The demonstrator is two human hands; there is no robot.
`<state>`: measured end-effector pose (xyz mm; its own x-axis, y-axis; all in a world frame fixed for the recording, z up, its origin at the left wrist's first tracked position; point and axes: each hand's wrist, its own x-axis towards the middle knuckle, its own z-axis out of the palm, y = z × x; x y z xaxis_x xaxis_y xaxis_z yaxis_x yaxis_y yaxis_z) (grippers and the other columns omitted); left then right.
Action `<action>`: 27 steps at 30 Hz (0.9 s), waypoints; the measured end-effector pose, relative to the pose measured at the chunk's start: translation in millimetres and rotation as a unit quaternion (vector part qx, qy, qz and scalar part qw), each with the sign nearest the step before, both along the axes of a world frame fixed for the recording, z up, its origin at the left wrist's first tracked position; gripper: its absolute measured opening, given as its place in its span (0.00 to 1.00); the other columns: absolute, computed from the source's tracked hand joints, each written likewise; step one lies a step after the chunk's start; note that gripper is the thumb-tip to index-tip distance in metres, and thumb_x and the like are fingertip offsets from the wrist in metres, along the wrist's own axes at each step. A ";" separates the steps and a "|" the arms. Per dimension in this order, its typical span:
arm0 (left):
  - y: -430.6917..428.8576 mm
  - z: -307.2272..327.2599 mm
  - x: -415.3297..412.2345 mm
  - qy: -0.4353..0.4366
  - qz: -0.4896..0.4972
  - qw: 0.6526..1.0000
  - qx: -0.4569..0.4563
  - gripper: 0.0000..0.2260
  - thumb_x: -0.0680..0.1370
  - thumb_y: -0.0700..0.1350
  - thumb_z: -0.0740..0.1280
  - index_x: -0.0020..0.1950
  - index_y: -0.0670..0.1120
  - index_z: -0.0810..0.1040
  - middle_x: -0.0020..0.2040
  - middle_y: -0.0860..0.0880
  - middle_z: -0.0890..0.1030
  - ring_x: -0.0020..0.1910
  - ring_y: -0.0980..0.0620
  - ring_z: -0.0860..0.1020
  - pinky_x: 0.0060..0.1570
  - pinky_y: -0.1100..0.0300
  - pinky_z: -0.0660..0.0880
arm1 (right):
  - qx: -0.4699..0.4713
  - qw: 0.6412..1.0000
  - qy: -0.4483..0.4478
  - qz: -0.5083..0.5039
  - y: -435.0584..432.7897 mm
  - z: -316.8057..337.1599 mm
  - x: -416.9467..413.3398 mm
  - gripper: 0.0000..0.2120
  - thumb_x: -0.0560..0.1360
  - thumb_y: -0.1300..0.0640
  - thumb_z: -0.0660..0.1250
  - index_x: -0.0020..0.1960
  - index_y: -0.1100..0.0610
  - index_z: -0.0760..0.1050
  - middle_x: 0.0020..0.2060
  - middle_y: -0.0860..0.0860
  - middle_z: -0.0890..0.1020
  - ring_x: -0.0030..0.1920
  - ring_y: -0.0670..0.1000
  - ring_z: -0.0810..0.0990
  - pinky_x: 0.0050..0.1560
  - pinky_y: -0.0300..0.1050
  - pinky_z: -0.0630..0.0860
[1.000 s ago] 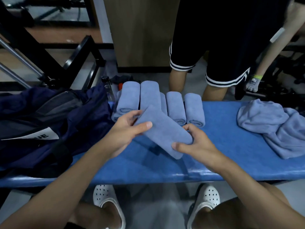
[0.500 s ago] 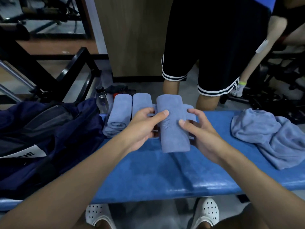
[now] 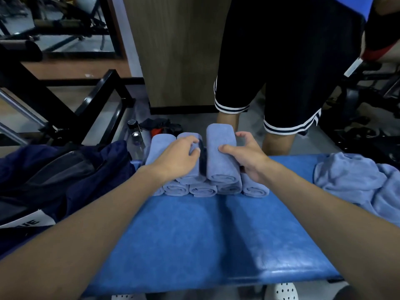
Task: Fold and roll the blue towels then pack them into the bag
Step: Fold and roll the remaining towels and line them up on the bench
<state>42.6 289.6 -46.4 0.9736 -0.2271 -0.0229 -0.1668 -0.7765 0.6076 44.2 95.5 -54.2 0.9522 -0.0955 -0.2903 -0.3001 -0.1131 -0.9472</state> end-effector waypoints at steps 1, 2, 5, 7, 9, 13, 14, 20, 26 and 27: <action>1.2 -2.4 1.1 0.009 0.002 1.000 0.004 0.18 0.84 0.48 0.58 0.73 0.46 0.68 0.62 0.44 0.79 0.56 0.45 0.79 0.58 0.50 0.77 | 0.003 1.000 -0.001 0.002 2.6 -0.6 4.8 0.26 0.71 0.54 0.74 0.63 0.45 0.65 0.52 0.51 0.80 0.49 0.52 0.81 0.39 0.47 0.77; 2.0 -4.2 2.0 0.011 0.003 1.000 0.012 0.18 0.84 0.49 0.58 0.73 0.46 0.68 0.60 0.45 0.80 0.56 0.45 0.79 0.58 0.51 0.76 | 0.000 1.000 -0.002 0.004 5.0 -1.1 8.5 0.25 0.71 0.54 0.74 0.62 0.45 0.65 0.52 0.50 0.80 0.48 0.51 0.81 0.37 0.46 0.75; 2.4 -6.5 1.8 0.013 -0.009 0.999 0.039 0.21 0.83 0.52 0.59 0.75 0.48 0.65 0.64 0.45 0.78 0.57 0.44 0.79 0.58 0.47 0.76 | -0.061 0.998 0.001 0.027 8.1 -9.9 16.8 0.26 0.71 0.54 0.74 0.64 0.49 0.65 0.54 0.52 0.79 0.49 0.52 0.80 0.37 0.43 0.74; 2.4 -8.6 2.7 0.007 -0.035 0.997 0.068 0.27 0.81 0.57 0.62 0.77 0.49 0.62 0.70 0.45 0.72 0.63 0.46 0.77 0.62 0.48 0.75 | -0.113 0.993 0.004 0.043 8.5 -15.9 19.6 0.29 0.71 0.54 0.75 0.67 0.52 0.65 0.57 0.53 0.77 0.52 0.52 0.79 0.42 0.43 0.77; 2.0 -11.1 4.8 -0.007 -0.060 0.994 0.091 0.31 0.79 0.61 0.64 0.78 0.51 0.61 0.72 0.46 0.70 0.68 0.47 0.72 0.66 0.49 0.72 | -0.124 0.992 0.014 0.036 7.9 -19.0 22.3 0.30 0.71 0.53 0.75 0.68 0.54 0.65 0.57 0.53 0.77 0.54 0.53 0.79 0.48 0.46 0.79; -0.3 -14.0 5.7 -0.035 -0.092 0.984 0.151 0.31 0.77 0.65 0.63 0.77 0.57 0.63 0.72 0.51 0.66 0.68 0.47 0.68 0.67 0.51 0.69 | -0.143 0.989 0.005 0.023 8.6 -19.4 23.2 0.30 0.72 0.51 0.74 0.69 0.58 0.67 0.55 0.51 0.77 0.56 0.52 0.78 0.56 0.46 0.77; -1.1 -14.8 5.6 -0.038 -0.093 0.981 0.166 0.30 0.77 0.66 0.62 0.77 0.57 0.63 0.72 0.51 0.66 0.68 0.47 0.67 0.68 0.51 0.67 | -0.159 0.987 -0.006 0.023 8.5 -20.3 22.5 0.28 0.72 0.50 0.74 0.68 0.58 0.68 0.55 0.51 0.77 0.56 0.52 0.77 0.58 0.47 0.76; -5.1 -19.6 5.7 -0.052 -0.095 0.967 0.232 0.28 0.77 0.68 0.60 0.75 0.59 0.66 0.75 0.48 0.64 0.71 0.45 0.64 0.70 0.49 0.64 | -0.292 0.942 -0.137 0.088 5.0 -26.8 8.3 0.28 0.74 0.51 0.72 0.70 0.55 0.69 0.67 0.51 0.68 0.66 0.52 0.70 0.68 0.45 0.68; -4.8 -17.9 -2.8 -0.034 -0.120 0.955 0.270 0.37 0.73 0.73 0.61 0.79 0.60 0.59 0.79 0.45 0.58 0.77 0.43 0.57 0.73 0.48 0.59 | -0.392 0.890 -0.158 0.169 -4.5 -36.5 -3.5 0.28 0.76 0.49 0.68 0.74 0.54 0.67 0.76 0.49 0.59 0.74 0.53 0.58 0.69 0.39 0.55; -4.6 -18.7 -4.3 -0.038 -0.123 0.953 0.276 0.38 0.72 0.73 0.61 0.79 0.59 0.58 0.79 0.45 0.57 0.77 0.43 0.57 0.73 0.48 0.59 | -0.400 0.886 -0.160 0.170 -4.7 -38.0 -3.8 0.28 0.77 0.49 0.68 0.74 0.54 0.66 0.76 0.49 0.59 0.74 0.54 0.58 0.70 0.41 0.55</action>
<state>38.4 285.0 -65.1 0.8961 -0.4226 -0.1356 -0.4124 -0.9058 0.0976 40.4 90.8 -92.2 0.9868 0.1590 0.0320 0.1500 -0.8192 -0.5536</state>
